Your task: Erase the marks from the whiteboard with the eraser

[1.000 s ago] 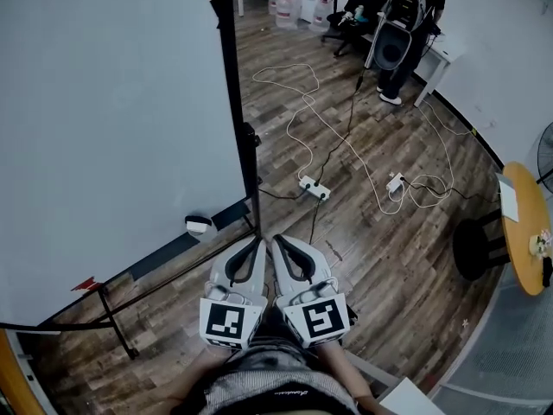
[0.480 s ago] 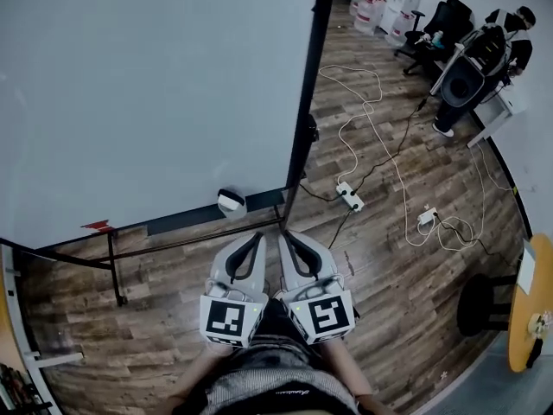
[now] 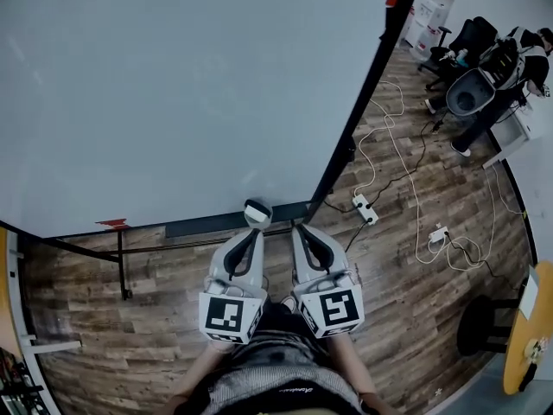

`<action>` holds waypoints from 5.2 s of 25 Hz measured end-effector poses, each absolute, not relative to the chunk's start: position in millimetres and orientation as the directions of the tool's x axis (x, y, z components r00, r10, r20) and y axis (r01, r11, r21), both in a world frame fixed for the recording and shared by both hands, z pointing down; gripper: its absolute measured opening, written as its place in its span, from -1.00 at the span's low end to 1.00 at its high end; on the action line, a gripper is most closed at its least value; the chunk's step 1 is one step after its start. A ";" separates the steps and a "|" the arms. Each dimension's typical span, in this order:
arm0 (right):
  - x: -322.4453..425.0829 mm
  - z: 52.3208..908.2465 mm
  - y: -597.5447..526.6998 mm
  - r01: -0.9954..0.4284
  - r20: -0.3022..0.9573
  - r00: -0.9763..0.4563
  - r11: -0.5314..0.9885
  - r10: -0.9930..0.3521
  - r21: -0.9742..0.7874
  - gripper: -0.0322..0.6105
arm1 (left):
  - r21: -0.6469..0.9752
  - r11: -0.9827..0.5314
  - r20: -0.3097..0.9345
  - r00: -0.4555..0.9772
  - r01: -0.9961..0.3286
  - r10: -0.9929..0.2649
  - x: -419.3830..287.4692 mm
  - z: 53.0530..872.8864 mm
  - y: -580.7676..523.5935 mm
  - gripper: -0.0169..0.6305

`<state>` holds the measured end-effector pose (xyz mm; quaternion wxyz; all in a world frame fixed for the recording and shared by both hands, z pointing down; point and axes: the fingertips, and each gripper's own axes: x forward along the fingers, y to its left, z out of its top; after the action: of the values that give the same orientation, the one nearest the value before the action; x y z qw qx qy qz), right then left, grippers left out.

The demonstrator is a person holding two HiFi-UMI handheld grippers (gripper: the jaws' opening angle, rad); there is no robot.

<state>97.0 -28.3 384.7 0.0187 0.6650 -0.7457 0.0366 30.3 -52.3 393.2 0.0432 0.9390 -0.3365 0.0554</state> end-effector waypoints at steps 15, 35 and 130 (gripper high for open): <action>58.6 403.5 -85.5 -0.984 0.086 -0.178 0.176 -0.980 -0.034 -0.89 | 0.040 -0.770 0.136 0.767 -0.636 -0.627 3.9 411.9 -98.2 -0.95; 54.9 388.6 -116.1 -0.928 0.092 -0.372 0.369 -0.924 -0.045 -0.89 | 0.055 -0.669 0.157 0.668 -0.741 -0.728 18.4 400.0 -119.6 -0.95; 46.2 544.6 -145.4 -0.842 0.538 -0.441 0.539 -0.719 0.030 -0.35 | 0.062 -0.613 0.238 0.608 -0.788 -0.757 -18.9 435.3 -115.3 -0.95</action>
<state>46.2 -145.4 544.6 0.2526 0.4643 -0.8401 0.1220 -18.9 -115.3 435.3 0.0803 0.8931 -0.4324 0.0945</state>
